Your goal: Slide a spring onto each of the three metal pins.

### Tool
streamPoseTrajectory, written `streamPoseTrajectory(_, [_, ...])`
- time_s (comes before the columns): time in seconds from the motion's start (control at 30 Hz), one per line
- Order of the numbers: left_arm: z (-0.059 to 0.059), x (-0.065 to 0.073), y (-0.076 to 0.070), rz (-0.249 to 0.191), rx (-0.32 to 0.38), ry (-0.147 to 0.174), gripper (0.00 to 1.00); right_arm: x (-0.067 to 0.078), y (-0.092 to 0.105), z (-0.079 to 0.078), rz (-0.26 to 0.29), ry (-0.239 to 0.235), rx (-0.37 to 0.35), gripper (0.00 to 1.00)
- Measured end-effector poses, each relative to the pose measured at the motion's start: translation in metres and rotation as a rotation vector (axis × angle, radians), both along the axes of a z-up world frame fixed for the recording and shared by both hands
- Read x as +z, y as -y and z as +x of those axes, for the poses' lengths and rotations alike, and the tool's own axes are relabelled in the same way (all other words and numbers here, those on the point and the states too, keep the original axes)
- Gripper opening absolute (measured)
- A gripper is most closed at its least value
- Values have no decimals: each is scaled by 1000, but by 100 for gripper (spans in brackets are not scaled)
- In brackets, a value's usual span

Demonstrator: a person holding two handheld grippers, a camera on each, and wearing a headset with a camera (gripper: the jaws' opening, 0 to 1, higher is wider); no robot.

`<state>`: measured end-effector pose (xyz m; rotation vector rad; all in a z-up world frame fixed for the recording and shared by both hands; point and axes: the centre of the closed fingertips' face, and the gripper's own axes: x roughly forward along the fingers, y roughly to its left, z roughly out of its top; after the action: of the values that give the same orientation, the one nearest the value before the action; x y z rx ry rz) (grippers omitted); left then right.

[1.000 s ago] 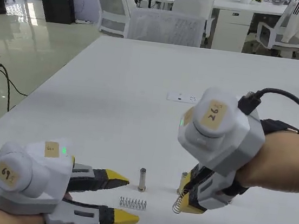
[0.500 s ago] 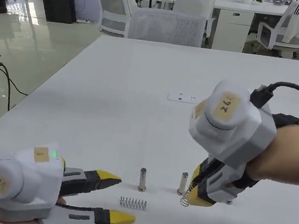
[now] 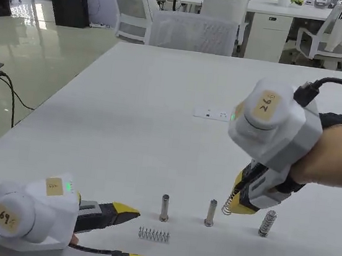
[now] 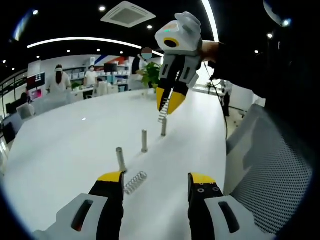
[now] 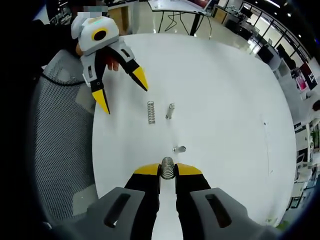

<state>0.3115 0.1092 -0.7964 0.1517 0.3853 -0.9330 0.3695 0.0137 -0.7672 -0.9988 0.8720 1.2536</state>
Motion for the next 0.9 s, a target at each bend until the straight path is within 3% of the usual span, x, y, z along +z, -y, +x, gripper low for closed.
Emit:
streamPoseTrajectory(0.3, [0,0,-1,-1,7,1,47,-4,-10,14,-37,21,27,8])
streamPoseTrajectory(0.9, [2,-1,-2,-9,12,1,48,-22,-17,29,-84,1,38,8])
